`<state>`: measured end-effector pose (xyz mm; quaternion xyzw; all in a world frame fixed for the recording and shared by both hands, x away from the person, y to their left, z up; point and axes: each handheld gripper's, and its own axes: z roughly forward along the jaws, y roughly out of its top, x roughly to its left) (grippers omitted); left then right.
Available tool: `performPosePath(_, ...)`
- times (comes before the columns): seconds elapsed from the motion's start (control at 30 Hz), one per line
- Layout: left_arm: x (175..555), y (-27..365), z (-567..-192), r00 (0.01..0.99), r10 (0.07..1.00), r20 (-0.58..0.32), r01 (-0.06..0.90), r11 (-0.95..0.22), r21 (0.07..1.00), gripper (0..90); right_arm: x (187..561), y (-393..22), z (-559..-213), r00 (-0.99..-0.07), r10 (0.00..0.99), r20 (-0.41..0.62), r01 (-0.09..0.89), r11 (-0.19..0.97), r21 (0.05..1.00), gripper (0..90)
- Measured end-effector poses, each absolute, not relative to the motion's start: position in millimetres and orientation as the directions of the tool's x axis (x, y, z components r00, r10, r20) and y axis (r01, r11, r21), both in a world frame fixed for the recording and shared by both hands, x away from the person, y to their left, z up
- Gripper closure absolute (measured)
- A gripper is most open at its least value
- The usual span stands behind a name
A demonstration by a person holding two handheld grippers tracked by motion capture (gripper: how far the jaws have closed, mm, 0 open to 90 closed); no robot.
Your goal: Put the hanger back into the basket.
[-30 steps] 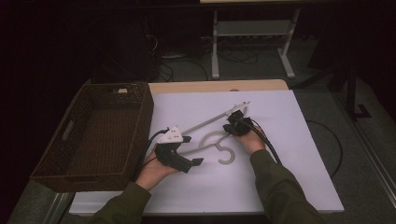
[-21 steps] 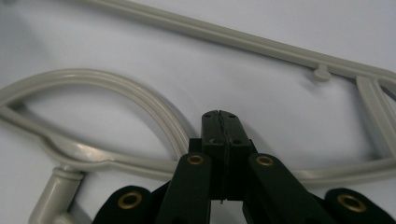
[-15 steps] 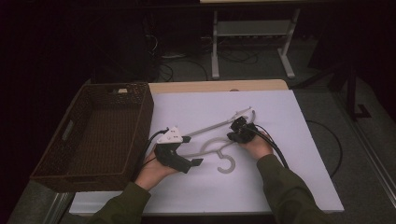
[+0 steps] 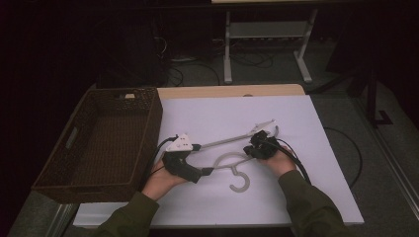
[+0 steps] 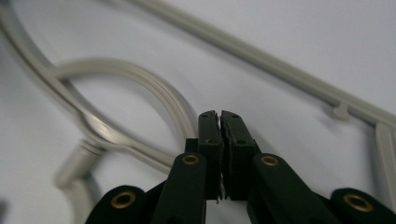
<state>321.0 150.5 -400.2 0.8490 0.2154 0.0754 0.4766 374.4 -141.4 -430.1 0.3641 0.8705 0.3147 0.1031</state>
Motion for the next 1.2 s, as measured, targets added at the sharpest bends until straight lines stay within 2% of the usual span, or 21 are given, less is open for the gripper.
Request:
performPosePath(0.17, 323.0, 156.1, -396.1, 0.887, 0.453, -0.089, 0.301, -0.421, 0.856, 6.2, 365.2, -118.0, -417.8, -0.768, 0.631, 0.112, 0.520, 0.511, 0.685, 88.9)
performPosePath(0.3, 322.3, 156.4, -395.6, 0.887, 0.452, -0.091, 0.300, -0.414, 0.859, 6.2, 363.2, -83.1, -422.7, -0.816, 0.569, 0.104, 0.473, 0.554, 0.685, 88.9)
performPosePath(0.37, 322.2, 156.6, -395.3, 0.887, 0.453, -0.092, 0.300, -0.412, 0.861, 6.2, 366.0, -62.6, -428.4, -0.832, 0.538, 0.132, 0.470, 0.558, 0.684, 89.0)
performPosePath(0.53, 321.6, 158.7, -393.8, 0.886, 0.455, -0.091, 0.295, -0.402, 0.867, 6.2, 369.1, -45.1, -440.5, -0.848, 0.506, 0.154, 0.470, 0.587, 0.660, 89.0)
performPosePath(0.8, 320.5, 160.0, -392.1, 0.886, 0.455, -0.087, 0.294, -0.406, 0.865, 6.2, 357.8, -43.8, -443.4, -0.874, 0.461, 0.156, 0.447, 0.633, 0.632, 89.2)
performPosePath(1.2, 319.8, 159.4, -391.6, 0.888, 0.452, -0.085, 0.289, -0.406, 0.867, 6.2, 319.9, -64.3, -442.2, -0.914, 0.378, 0.148, 0.385, 0.690, 0.613, 89.0)
